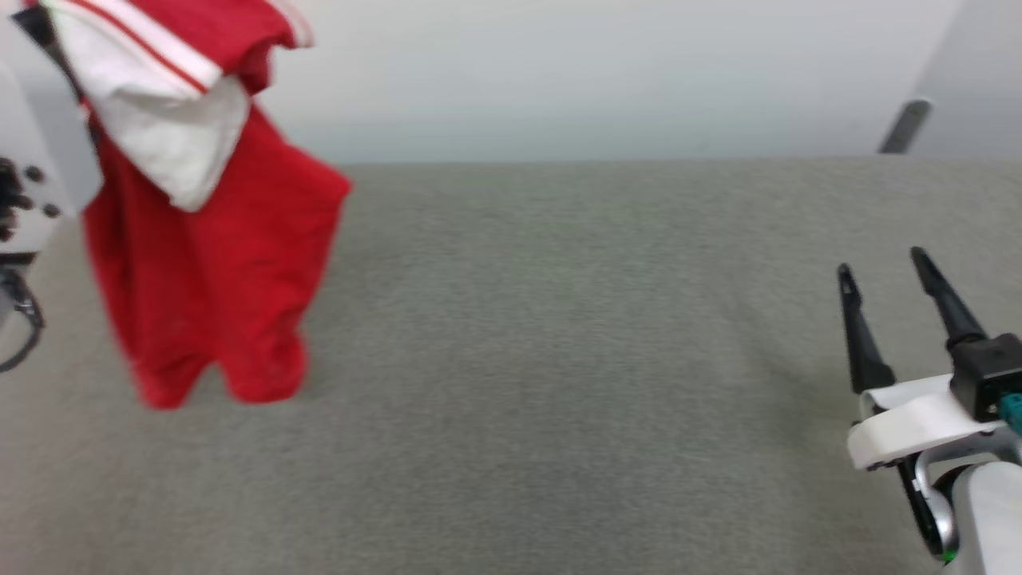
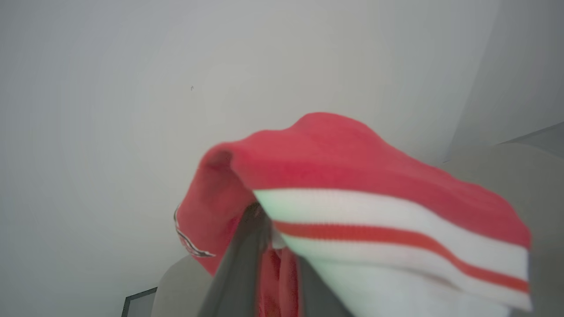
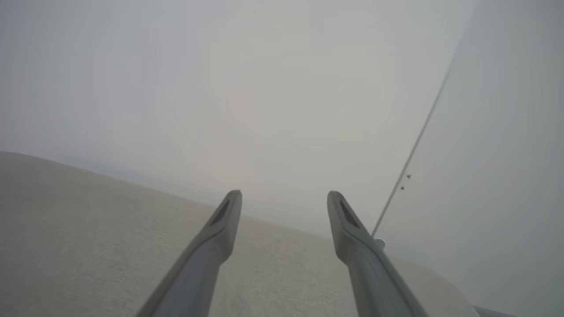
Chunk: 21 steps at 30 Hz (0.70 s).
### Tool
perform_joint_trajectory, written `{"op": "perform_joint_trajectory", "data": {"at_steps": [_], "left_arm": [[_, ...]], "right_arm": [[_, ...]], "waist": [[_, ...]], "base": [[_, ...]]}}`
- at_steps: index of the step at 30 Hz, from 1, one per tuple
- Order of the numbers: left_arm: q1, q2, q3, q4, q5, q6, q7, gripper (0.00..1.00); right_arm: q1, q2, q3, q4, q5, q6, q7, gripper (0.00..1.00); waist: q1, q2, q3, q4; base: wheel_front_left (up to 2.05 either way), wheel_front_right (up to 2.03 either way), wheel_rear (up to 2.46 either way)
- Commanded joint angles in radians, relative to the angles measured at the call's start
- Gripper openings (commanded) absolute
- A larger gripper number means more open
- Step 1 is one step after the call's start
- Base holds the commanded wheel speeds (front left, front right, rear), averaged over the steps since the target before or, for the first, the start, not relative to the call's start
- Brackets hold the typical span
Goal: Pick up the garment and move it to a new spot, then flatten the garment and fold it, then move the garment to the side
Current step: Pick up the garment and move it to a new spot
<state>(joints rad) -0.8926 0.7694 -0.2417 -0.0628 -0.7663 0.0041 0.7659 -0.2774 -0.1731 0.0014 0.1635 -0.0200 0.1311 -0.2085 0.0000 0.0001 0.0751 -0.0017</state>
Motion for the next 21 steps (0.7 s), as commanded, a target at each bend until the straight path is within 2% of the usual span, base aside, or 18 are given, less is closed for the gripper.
{"op": "perform_joint_trajectory", "data": {"at_steps": [1,13,21], "left_arm": [[-0.015,-0.009,-0.007,-0.021,-0.004,0.006,0.009,0.0],[-0.038,-0.12,-0.122,-0.129,0.004,0.052,0.081,0.0],[0.038,-0.174,-0.209,-0.082,0.008,0.044,0.076,0.0]], "right_arm": [[-0.017,0.001,-0.018,0.008,-0.01,-0.001,-0.007,1.0],[-0.044,0.032,-0.131,0.06,-0.032,-0.001,-0.037,1.0],[-0.063,0.073,-0.146,0.101,-0.025,-0.001,-0.053,1.0]], "waist": [[0.0,-0.0001,0.018,-0.072],[0.0,-0.0001,0.114,-0.245],[0.0,-0.0001,0.174,-0.305]], "base": [[0.0,0.0,0.0],[0.0,0.0,0.0],[0.0,0.0,0.0]]}}
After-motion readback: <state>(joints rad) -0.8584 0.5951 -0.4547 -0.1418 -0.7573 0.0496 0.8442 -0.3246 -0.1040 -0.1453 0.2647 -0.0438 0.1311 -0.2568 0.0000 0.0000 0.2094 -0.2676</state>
